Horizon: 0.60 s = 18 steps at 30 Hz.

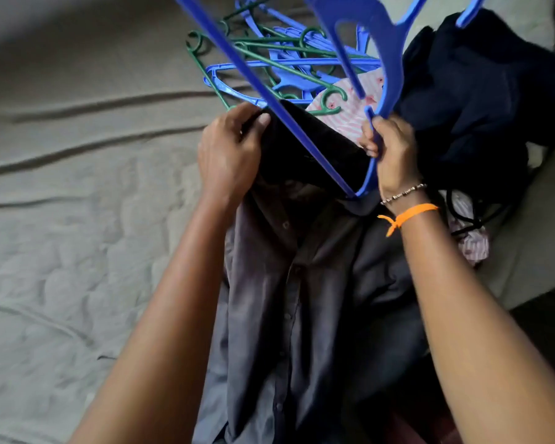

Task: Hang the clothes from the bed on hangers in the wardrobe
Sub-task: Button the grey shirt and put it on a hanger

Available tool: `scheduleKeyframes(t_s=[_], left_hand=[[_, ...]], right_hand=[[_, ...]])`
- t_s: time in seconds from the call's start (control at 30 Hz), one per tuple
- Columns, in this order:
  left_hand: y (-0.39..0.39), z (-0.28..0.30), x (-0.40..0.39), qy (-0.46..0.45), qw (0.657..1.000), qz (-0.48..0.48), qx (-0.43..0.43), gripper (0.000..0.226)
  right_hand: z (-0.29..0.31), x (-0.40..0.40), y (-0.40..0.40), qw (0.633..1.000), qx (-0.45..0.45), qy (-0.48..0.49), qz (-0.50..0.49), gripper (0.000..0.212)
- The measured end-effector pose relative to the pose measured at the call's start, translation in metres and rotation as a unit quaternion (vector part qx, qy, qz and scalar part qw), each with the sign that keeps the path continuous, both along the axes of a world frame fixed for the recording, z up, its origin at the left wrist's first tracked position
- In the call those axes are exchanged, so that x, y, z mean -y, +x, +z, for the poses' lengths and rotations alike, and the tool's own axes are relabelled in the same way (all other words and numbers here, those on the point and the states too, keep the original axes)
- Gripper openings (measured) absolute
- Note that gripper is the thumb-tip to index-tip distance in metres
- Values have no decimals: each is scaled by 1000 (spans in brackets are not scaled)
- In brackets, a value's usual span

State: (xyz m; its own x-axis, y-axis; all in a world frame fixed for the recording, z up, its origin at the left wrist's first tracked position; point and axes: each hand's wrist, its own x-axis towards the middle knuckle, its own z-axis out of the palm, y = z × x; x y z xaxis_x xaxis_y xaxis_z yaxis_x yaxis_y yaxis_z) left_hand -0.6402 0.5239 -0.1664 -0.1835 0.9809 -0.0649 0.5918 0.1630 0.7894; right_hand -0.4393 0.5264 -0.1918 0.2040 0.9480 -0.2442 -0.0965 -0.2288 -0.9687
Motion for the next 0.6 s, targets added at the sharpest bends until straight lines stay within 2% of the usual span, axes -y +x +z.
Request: scheduleKeyframes(t_s=[0.1, 0.17, 0.23, 0.27, 0.3, 0.37, 0.4, 0.43, 0.47, 0.53, 0.6], left_hand=[[3, 2, 0, -10, 1000, -15, -5, 28], [7, 1, -4, -55, 997, -30, 39, 30], [7, 6, -5, -94, 984, -10, 152, 24], [6, 8, -5, -111, 968, 9, 224, 19], [4, 10, -5, -132, 950, 18, 282, 18], [5, 12, -2, -173, 926, 2, 335, 23], [8, 12, 0, -180, 923, -12, 341, 24], [11, 14, 2, -182, 921, -23, 345, 22], [14, 15, 4, -182, 918, -29, 352, 19], [16, 22, 7, -179, 908, -34, 378, 17], [12, 31, 7, -170, 894, -46, 413, 18]], right_hand=[[-1, 20, 26, 978, 199, -23, 56, 23], [-2, 38, 41, 924, 364, -47, 107, 31], [-2, 56, 50, 863, 473, -87, 154, 39], [-1, 63, 51, 853, 479, -113, 174, 41], [3, 68, 50, 860, 454, -139, 189, 39], [16, 68, 40, 909, 337, -147, 196, 24], [25, 64, 33, 943, 240, -136, 186, 15], [32, 57, 24, 969, 153, -103, 166, 19], [38, 49, 17, 980, 115, -66, 149, 29], [42, 35, 8, 969, 191, -35, 153, 38], [40, 30, 7, 926, 315, -54, 202, 41]])
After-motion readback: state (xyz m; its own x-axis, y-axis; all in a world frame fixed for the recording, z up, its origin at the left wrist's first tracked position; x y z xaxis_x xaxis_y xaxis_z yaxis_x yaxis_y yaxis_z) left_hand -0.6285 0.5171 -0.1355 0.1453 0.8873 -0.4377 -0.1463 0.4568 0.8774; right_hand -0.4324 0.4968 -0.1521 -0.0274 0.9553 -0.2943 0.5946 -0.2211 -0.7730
